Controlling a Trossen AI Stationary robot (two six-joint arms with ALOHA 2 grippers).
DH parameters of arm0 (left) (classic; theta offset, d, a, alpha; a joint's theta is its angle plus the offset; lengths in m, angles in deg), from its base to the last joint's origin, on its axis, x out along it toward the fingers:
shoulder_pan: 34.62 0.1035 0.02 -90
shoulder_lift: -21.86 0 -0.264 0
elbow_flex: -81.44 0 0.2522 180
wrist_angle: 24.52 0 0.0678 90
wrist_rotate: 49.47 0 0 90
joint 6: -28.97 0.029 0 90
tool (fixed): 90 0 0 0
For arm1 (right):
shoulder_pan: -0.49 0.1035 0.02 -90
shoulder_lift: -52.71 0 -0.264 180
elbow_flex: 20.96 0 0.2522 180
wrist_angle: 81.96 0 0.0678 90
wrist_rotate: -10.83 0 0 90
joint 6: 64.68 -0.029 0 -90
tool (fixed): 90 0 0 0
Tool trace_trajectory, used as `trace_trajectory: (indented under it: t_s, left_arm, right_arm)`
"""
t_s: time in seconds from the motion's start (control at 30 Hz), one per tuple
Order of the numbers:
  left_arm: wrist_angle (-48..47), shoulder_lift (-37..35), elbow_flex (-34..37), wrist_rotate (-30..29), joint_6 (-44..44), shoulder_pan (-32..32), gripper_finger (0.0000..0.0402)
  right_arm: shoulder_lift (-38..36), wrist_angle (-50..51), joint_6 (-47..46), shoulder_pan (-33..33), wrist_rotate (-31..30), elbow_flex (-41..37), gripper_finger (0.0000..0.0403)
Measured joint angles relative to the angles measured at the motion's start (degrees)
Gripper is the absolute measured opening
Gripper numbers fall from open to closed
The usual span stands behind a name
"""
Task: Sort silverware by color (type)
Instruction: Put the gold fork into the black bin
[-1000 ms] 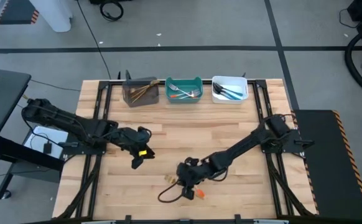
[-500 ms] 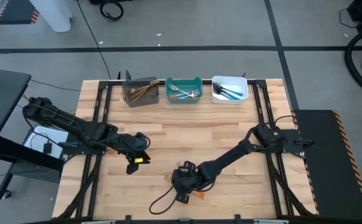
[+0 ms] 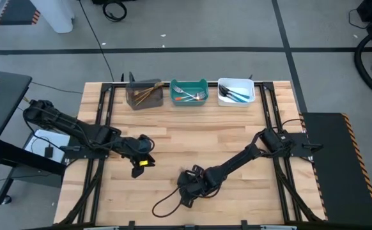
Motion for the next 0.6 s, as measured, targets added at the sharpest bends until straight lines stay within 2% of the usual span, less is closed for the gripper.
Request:
trace_trajectory:
  t_s: [0.27,0.4,0.6]
  left_arm:
    - [-0.2,0.0,0.0,-0.1,-3.7,1.5,0.0093]
    - [0.1,0.0,0.0,-0.2,-3.8,4.2,0.0093]
    - [3.6,0.0,0.0,-2.1,-2.2,11.9,0.0093]
  right_arm:
    - [-7.2,-0.2,0.0,-3.0,1.6,-0.5,0.001]
    - [-13.1,-1.2,0.2,-5.3,-5.2,-0.3,0.001]
    - [-21.3,-2.5,5.6,-9.7,-20.4,-0.2,0.001]
